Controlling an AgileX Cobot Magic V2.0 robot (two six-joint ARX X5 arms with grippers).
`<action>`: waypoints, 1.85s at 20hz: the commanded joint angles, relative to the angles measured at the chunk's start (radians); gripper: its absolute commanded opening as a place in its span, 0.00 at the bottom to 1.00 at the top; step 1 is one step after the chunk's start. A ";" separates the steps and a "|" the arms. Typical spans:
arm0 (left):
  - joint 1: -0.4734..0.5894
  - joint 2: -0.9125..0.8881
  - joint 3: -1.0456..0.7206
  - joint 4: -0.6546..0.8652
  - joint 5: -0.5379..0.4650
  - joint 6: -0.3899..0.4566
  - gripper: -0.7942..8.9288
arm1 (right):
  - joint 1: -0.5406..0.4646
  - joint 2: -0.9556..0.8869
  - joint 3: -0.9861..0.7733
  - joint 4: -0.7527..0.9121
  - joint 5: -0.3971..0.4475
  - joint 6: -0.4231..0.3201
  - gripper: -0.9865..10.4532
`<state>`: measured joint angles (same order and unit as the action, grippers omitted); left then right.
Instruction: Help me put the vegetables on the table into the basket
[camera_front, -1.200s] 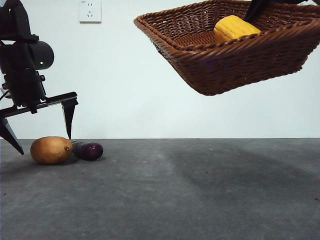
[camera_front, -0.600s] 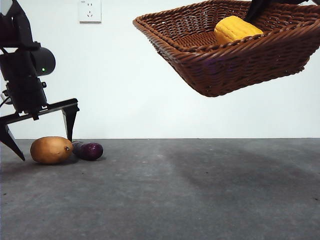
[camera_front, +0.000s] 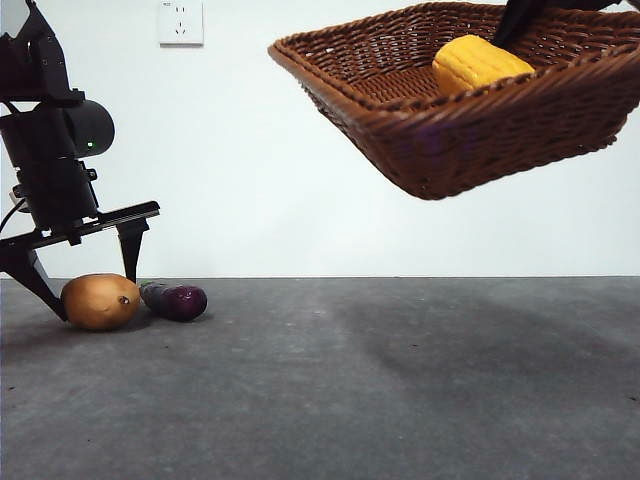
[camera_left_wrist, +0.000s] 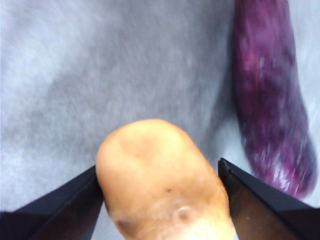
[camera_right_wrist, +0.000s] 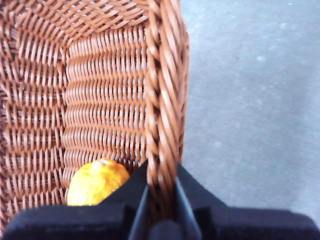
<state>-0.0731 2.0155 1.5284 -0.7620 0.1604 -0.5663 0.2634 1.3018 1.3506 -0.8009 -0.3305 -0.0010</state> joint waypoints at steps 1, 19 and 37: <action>0.007 -0.018 0.001 -0.010 0.004 0.150 0.07 | 0.003 0.005 0.004 0.005 0.018 0.007 0.08; -0.121 -0.809 -0.126 -0.079 0.371 0.618 0.07 | 0.025 0.221 -0.126 0.166 -0.116 0.234 0.08; -0.556 -0.423 -0.263 -0.061 0.204 0.625 0.08 | 0.182 0.218 -0.196 0.309 -0.118 0.340 0.08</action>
<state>-0.6250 1.5867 1.2739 -0.8196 0.3649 0.0772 0.4438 1.5234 1.1580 -0.5152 -0.4335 0.3222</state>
